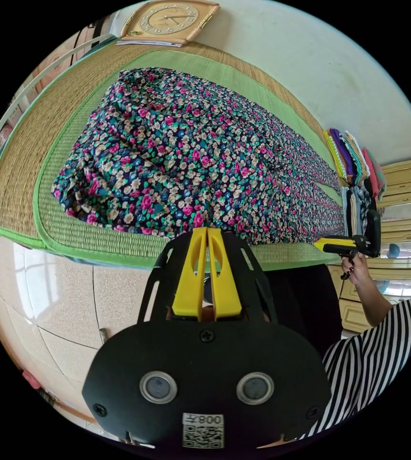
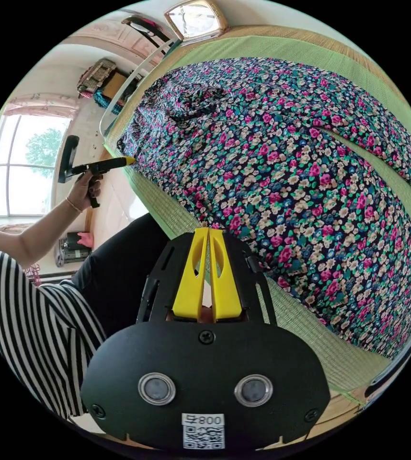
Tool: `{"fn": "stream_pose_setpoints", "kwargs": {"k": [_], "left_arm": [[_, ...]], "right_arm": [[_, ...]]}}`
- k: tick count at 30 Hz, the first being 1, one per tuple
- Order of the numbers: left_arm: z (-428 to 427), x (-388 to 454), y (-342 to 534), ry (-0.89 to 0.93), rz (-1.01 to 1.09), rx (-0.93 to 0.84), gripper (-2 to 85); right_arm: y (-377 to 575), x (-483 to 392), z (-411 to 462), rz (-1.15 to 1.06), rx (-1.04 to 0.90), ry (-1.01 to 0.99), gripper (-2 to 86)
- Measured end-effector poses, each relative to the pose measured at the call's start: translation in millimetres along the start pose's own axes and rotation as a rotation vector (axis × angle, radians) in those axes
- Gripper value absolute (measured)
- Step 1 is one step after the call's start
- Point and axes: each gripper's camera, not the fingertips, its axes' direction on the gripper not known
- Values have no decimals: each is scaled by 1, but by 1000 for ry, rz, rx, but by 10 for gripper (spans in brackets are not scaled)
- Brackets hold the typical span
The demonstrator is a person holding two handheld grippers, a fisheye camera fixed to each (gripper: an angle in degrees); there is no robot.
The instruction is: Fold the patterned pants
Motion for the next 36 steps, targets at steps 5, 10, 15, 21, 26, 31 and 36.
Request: {"fn": "stream_pose_setpoints", "kwargs": {"k": [5, 10, 15, 21, 26, 31, 36], "left_arm": [[-35, 11, -36, 97, 106, 157, 1], [-33, 21, -92, 84, 188, 153, 1], [-16, 25, -114, 107, 260, -15, 2], [-50, 8, -101, 192, 277, 55, 2], [-106, -31, -130, -12, 155, 243, 2], [-121, -63, -170, -158, 54, 247, 2], [-110, -69, -198, -246, 48, 193, 1]], "right_arm": [[-47, 2, -29, -58, 113, 48, 1], [-126, 26, -45, -53, 207, 180, 1], [-165, 65, -13, 29, 103, 262, 1], [-154, 73, -15, 53, 136, 180, 1], [-188, 65, -37, 8, 256, 218, 1], [-231, 95, -41, 114, 269, 337, 0], [-247, 128, -36, 189, 271, 330, -3]]}}
